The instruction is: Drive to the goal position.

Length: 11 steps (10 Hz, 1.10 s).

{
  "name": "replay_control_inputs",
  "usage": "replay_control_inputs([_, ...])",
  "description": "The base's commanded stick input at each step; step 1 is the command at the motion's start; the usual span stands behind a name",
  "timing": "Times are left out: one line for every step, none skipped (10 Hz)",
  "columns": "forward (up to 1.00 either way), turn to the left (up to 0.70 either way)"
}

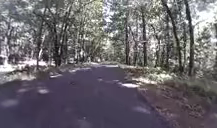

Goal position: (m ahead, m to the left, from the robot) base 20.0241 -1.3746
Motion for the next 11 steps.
replay_control_inputs([0.45, 0.0])
replay_control_inputs([0.45, 0.0])
replay_control_inputs([0.45, 0.0])
replay_control_inputs([0.45, 0.0])
replay_control_inputs([0.45, 0.0])
replay_control_inputs([0.45, 0.0])
replay_control_inputs([0.45, 0.0])
replay_control_inputs([0.45, 0.0])
replay_control_inputs([0.45, 0.0])
replay_control_inputs([0.45, 0.0])
replay_control_inputs([0.45, 0.0])
